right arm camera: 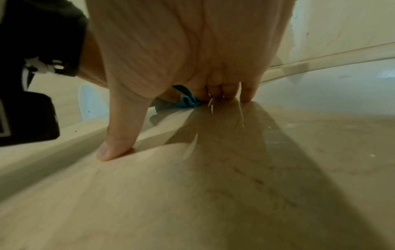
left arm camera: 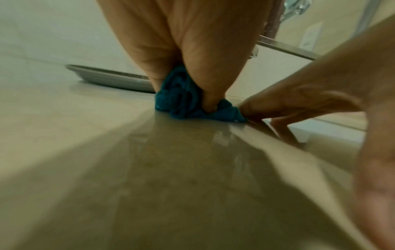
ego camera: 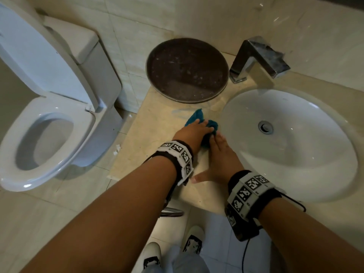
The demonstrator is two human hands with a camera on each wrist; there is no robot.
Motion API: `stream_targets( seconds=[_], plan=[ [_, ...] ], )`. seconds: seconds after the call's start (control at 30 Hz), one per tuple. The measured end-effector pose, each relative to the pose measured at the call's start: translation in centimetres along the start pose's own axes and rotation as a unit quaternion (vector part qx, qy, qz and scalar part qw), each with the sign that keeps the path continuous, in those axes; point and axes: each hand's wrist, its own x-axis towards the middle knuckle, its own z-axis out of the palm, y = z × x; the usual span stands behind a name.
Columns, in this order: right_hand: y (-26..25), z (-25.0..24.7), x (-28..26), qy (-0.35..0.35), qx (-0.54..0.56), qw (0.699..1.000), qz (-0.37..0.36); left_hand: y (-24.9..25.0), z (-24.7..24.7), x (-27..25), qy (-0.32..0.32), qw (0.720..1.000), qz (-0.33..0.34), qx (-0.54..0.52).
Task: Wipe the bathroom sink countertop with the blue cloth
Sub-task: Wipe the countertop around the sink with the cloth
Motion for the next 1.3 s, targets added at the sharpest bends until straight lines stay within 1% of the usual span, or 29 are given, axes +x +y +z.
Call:
stream_targets(
  seconds=[0.03,0.1,0.13,0.17,0.23,0.27,0.3,0.37,0.43,0.5,0.53,0.57,0.63,0.73,0.8,0.9,0.97,1.03,1.1,1.17,1.2,1.27,1.3],
  plan=[
    [0.0,0.0,0.0,-0.01,-0.005,1.0,0.002,-0.8,0.1,-0.4,0.032,0.999,-0.018,-0.027],
    [-0.1,-0.1,-0.1,-0.022,-0.007,1.0,0.006,-2.8,0.1,-1.4,0.118,0.986,-0.088,-0.08],
    [-0.1,-0.2,-0.2,-0.025,-0.005,1.0,0.006,-3.7,-0.1,-1.8,0.141,0.978,-0.125,-0.089],
    [-0.1,-0.2,-0.3,-0.025,-0.001,1.0,0.005,-4.4,-0.4,-2.2,0.146,0.973,-0.156,-0.087],
    [0.0,-0.2,-0.4,-0.024,0.006,1.0,0.005,-5.0,-0.9,-2.4,0.13,0.969,-0.199,-0.068],
    [0.0,-0.2,-0.3,-0.023,0.009,1.0,0.005,-4.9,-1.2,-2.3,0.122,0.97,-0.203,-0.058],
    [0.0,-0.2,-0.3,-0.023,0.009,1.0,0.006,-4.5,-1.3,-2.1,0.115,0.973,-0.191,-0.051],
    [0.0,-0.2,-0.2,-0.02,0.01,1.0,0.006,-2.9,-1.2,-1.3,0.095,0.988,-0.119,-0.035],
    [0.0,-0.1,-0.1,-0.01,0.013,1.0,0.001,-1.1,-0.8,-0.4,0.049,0.998,-0.044,-0.011],
    [0.0,0.0,-0.1,0.002,0.016,1.0,-0.005,-0.2,-0.5,0.4,0.005,1.0,-0.017,0.01],
    [-0.1,0.0,-0.1,0.005,0.015,1.0,-0.005,-0.1,-0.4,0.6,0.0,1.0,-0.017,0.009],
    [-0.1,0.0,-0.1,0.002,0.014,1.0,-0.003,-0.2,-0.3,0.6,0.009,1.0,-0.022,-0.001],
    [-0.1,-0.2,-0.1,-0.008,0.006,1.0,0.003,-1.0,0.0,0.0,0.057,0.997,-0.046,-0.038],
    [-0.2,-0.4,-0.2,-0.019,-0.007,1.0,0.009,-3.5,-0.1,-2.5,0.142,0.978,-0.123,-0.092],
    [-0.2,-0.4,-0.4,-0.023,-0.002,1.0,0.013,-5.4,-0.7,-5.0,0.149,0.969,-0.172,-0.094],
    [-0.4,-0.3,-1.0,-0.019,0.005,1.0,0.016,-7.1,-1.1,-8.5,0.126,0.967,-0.207,-0.073],
    [-0.5,-0.1,-1.5,-0.023,0.01,1.0,0.016,-6.7,-0.7,-9.6,0.129,0.97,-0.196,-0.068],
    [-0.3,0.2,-2.1,-0.022,0.012,1.0,0.019,-5.3,-0.2,-9.3,0.145,0.975,-0.147,-0.085],
    [0.0,0.3,-2.3,-0.02,0.015,0.999,0.02,-3.2,0.1,-7.9,0.148,0.98,-0.088,-0.1],
    [0.3,0.3,-2.3,-0.019,0.021,0.999,0.02,-0.9,0.3,-5.8,0.119,0.989,-0.041,-0.084],
    [0.3,0.4,-2.3,-0.016,0.023,0.999,0.017,0.2,0.4,-4.6,0.088,0.994,-0.027,-0.063],
    [0.3,0.6,-2.1,-0.005,0.031,0.999,0.011,1.4,0.6,-2.5,0.033,0.999,-0.006,-0.019],
    [0.4,0.7,-2.0,-0.002,0.038,0.999,0.011,1.7,0.6,-1.7,0.019,1.0,0.0,-0.003]
  ],
)
